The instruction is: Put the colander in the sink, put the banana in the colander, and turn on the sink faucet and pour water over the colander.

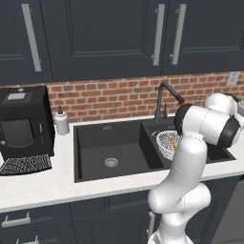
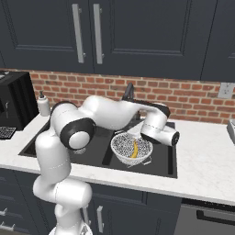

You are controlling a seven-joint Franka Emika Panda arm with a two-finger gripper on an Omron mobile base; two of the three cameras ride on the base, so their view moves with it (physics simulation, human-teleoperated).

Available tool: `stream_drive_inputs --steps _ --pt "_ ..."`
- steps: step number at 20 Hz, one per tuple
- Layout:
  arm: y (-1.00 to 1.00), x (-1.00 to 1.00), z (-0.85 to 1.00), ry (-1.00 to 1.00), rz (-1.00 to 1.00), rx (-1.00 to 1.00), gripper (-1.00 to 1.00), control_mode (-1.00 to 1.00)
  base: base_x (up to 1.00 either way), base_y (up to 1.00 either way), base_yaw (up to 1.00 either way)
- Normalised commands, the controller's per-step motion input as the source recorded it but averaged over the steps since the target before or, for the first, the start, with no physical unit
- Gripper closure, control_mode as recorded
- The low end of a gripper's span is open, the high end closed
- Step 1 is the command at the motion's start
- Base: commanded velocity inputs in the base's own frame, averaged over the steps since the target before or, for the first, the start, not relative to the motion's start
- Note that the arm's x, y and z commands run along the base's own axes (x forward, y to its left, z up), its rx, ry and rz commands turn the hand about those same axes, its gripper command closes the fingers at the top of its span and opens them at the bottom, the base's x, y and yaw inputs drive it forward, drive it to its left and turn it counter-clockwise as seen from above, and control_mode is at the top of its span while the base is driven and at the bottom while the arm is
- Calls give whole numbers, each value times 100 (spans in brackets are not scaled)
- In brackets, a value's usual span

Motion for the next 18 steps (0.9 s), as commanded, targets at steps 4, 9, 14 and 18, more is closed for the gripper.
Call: stream_drive_inputs --steps 4,9,14,18 --pt "-3 51 7 -2 1 2 -100 -100 0 0 0" --pt "0 38 0 -12 5 1 -100 -100 0 0 0" --pt "20 27 -10 -21 5 2 -100 -100 0 0 0" --pt "12 26 -3 -22 8 4 -100 -100 0 0 0"
